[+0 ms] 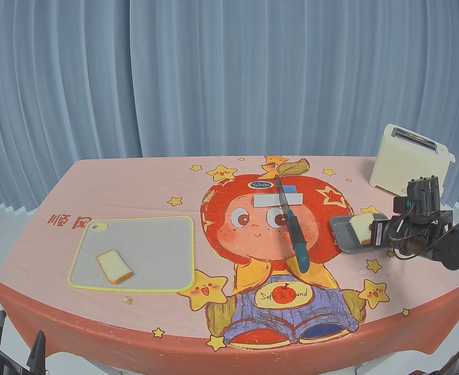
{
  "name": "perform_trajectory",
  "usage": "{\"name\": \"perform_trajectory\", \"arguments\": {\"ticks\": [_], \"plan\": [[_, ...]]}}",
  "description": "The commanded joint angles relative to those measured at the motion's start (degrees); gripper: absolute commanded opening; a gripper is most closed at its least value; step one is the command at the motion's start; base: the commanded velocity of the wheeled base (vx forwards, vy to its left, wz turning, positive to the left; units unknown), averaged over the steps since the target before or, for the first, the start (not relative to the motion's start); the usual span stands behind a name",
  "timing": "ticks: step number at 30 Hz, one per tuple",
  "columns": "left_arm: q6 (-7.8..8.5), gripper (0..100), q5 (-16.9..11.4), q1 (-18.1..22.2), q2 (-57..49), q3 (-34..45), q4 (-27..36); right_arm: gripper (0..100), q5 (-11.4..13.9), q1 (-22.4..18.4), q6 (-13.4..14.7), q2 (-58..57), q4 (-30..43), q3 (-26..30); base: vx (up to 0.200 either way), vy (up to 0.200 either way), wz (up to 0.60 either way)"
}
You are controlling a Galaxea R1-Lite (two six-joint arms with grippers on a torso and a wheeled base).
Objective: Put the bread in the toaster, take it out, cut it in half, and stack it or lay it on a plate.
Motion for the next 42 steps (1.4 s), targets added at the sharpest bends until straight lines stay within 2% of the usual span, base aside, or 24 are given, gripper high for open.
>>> {"name": "perform_trajectory", "arguments": {"ticks": [1,5,6,12,19,30,42], "plan": [[-0.01,100,0.01,0.02,-0.93,1.01,0.02,0,0.01,0.12,0.08,0.49,0.06,0.05,0.000,0.000,0.00],[-0.01,100,0.01,0.02,-0.93,1.01,0.02,0,0.01,0.20,-0.01,0.49,0.06,0.14,0.000,0.000,0.00],[-0.01,100,0.01,0.02,-0.93,1.01,0.02,100,0.01,0.20,-0.10,0.58,0.06,0.14,0.000,0.000,0.00],[-0.01,100,0.01,0.02,-0.93,1.01,0.02,100,0.01,0.12,0.70,0.14,-0.03,-0.12,0.000,0.000,0.00],[-0.01,100,0.01,0.02,-0.93,1.01,0.02,100,0.10,0.12,0.17,-3.38,0.94,0.32,0.000,0.000,0.00],[-0.01,100,0.01,0.02,-0.93,1.01,0.02,100,-0.17,-1.29,-1.50,-2.23,0.50,0.93,0.000,0.000,0.00],[-0.01,100,0.01,0.02,-0.93,1.01,0.02,100,-0.52,-0.94,-1.50,1.11,-0.03,0.76,0.000,0.000,0.00]]}}
